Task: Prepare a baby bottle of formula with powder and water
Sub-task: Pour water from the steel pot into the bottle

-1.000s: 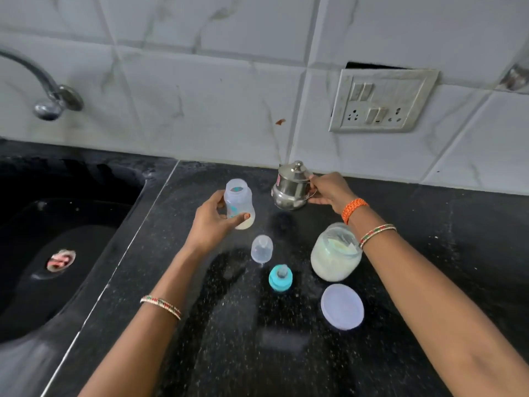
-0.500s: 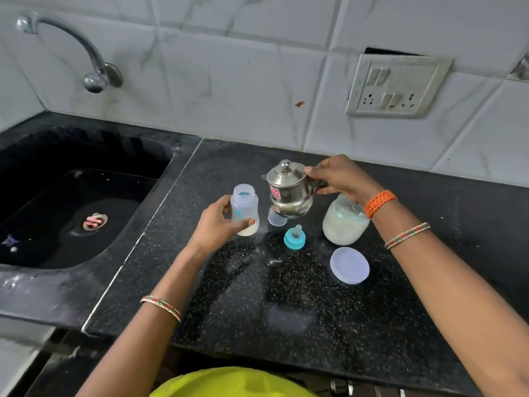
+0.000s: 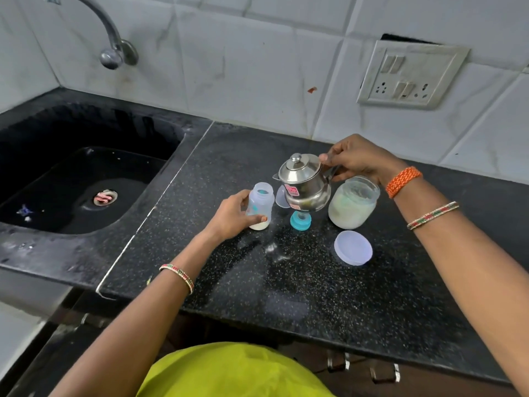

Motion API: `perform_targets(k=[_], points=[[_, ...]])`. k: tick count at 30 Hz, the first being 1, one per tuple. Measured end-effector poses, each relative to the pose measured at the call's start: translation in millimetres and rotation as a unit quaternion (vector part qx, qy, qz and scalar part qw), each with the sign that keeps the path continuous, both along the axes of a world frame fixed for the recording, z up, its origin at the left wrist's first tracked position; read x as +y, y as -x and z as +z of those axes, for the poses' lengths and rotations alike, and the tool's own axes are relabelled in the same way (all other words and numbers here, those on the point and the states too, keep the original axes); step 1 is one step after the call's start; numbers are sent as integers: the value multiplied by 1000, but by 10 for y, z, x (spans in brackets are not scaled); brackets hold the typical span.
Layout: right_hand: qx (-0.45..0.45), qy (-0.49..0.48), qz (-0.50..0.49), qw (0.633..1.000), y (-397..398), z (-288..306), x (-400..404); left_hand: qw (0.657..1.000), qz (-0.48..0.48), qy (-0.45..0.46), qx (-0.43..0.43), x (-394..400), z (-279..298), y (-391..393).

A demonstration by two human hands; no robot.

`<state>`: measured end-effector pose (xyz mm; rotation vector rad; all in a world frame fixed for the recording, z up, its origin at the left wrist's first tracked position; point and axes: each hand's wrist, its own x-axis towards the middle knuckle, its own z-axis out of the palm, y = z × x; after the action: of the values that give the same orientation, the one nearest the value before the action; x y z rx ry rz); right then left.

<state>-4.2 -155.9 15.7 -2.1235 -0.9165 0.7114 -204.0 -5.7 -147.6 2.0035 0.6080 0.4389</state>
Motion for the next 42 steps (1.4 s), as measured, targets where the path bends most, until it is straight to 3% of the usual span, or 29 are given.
perform_targets(k=[16, 42], points=[[-159, 84, 67, 981, 160, 257, 108, 997, -19, 68, -43, -4, -126, -38], [-168, 127, 72, 975, 254, 339, 184, 994, -33, 88, -59, -48, -195, -3]])
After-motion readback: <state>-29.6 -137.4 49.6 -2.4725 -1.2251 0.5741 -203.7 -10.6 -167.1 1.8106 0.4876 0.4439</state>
